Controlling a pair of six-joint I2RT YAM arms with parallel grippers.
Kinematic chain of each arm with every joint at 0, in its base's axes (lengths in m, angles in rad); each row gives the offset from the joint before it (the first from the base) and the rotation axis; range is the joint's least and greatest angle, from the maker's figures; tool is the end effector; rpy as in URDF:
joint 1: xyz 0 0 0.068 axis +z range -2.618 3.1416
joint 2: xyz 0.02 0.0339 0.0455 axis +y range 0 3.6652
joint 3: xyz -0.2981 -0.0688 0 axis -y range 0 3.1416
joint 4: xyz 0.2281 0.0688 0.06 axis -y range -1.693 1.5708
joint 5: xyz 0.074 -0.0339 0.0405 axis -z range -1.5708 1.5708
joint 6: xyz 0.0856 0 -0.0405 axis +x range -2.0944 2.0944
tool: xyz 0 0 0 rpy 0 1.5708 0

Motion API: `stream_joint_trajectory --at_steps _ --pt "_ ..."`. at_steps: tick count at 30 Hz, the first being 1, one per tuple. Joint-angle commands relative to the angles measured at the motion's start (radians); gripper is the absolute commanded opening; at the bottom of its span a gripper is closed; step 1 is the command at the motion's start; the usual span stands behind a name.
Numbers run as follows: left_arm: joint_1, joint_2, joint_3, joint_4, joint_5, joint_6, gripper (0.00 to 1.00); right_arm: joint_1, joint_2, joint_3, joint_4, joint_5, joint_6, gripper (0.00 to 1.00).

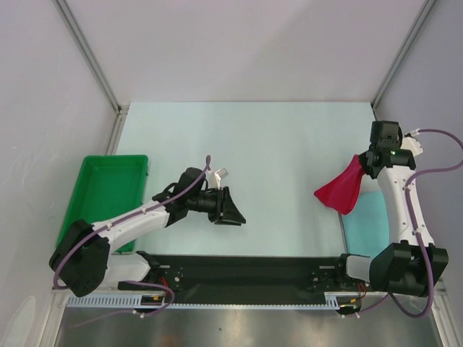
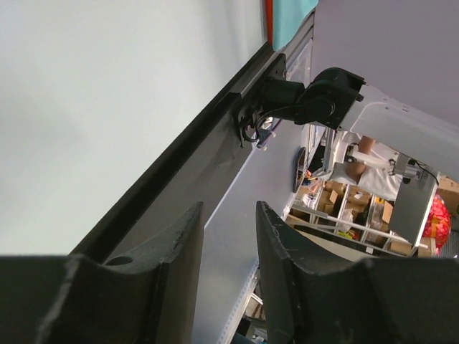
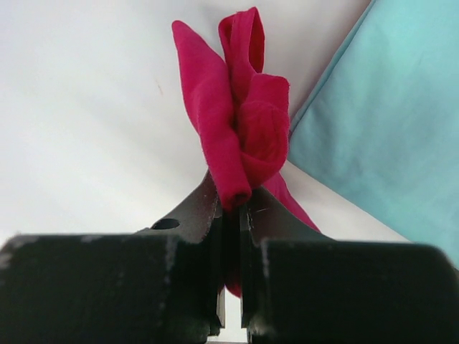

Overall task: Fold and stack the t-shirts
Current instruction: Neatly place the folded tshirt to the corner

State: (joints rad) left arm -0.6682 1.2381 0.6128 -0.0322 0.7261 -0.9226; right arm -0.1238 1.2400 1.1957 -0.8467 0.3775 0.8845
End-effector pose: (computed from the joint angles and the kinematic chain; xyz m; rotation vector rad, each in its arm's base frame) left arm 0.1625 -0.2007 0.2260 0.1479 2.5779 -1.5656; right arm 0.2444 -0.0622 0.3258 1.2884 2.0030 -0.1095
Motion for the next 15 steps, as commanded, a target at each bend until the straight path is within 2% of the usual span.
stream_joint_trajectory --at_steps 1,15 --pt "0.030 0.004 0.004 0.055 0.093 0.042 0.40 -0.034 0.007 0.091 -0.011 0.046 0.001 0.00" --pt "0.081 0.067 0.036 0.040 0.157 0.090 0.41 -0.103 0.021 0.182 -0.117 0.032 0.041 0.00"
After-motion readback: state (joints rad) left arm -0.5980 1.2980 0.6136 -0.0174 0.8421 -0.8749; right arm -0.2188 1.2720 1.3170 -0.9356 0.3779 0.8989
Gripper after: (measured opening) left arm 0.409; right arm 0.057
